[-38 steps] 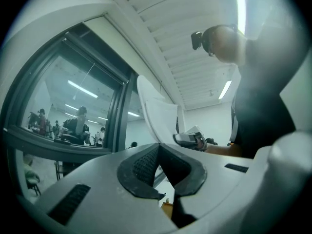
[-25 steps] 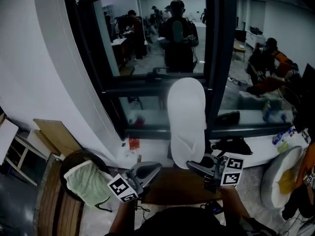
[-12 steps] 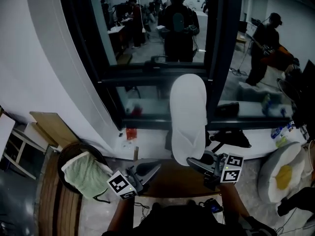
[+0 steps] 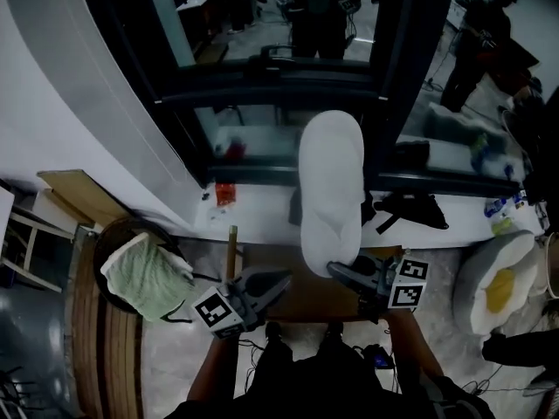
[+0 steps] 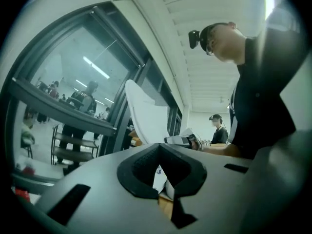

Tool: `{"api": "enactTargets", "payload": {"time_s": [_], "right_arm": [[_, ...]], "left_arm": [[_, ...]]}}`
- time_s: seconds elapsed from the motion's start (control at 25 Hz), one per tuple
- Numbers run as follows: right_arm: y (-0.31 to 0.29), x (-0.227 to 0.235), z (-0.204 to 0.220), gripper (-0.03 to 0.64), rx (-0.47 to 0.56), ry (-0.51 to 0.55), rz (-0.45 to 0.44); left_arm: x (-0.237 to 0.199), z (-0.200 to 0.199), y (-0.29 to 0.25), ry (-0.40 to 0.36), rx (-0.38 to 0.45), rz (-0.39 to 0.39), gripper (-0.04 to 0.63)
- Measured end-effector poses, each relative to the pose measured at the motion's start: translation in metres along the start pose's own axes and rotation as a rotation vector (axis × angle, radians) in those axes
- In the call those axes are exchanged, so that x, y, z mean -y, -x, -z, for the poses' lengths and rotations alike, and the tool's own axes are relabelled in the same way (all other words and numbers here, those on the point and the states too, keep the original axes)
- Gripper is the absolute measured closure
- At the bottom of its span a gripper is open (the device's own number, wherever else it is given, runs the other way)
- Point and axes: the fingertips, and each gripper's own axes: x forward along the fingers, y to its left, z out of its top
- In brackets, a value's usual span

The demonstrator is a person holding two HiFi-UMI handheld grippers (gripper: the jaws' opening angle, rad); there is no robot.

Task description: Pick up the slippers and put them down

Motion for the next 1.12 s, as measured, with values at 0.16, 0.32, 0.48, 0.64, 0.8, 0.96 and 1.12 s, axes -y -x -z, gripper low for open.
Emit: {"api": "enactTargets", "payload": {"time_s": [0.16,0.32,0.48,0.64,0.8,0.96,1.12], "right_arm": [[-0.005,0.027,0.024,0.548,-0.032,-0.063,0.003],[-0.01,0.053,0.064,0.548,-0.061,-0.167,0.012],[-0.013,0.09,0.108,0.548,-0.077,-0.272,0.02],[-0.013,0.112,0.167,0.546,-0.123,-0.377,0.047],[-0.003,0.126,0.224,0.546,-0.185,-0.476,0.077],[0.011,0.141,0.273,0.546,-0.219,-0.559,0.115],[0.019,0.15,0.314,0.546,-0.25,-0.637,0.152]], "left_arm": [[-0.015,0.031,0.004,0.073,-0.026,-0.036,0.584],[-0.029,0.071,0.019,0.158,-0.079,-0.084,0.584],[-0.045,0.107,0.024,0.194,-0.095,-0.123,0.584],[-0.055,0.153,0.043,0.27,-0.113,-0.16,0.584],[-0.058,0.203,0.054,0.354,-0.14,-0.183,0.584],[-0.055,0.242,0.056,0.395,-0.157,-0.192,0.584],[-0.048,0.267,0.058,0.431,-0.171,-0.183,0.584]]}}
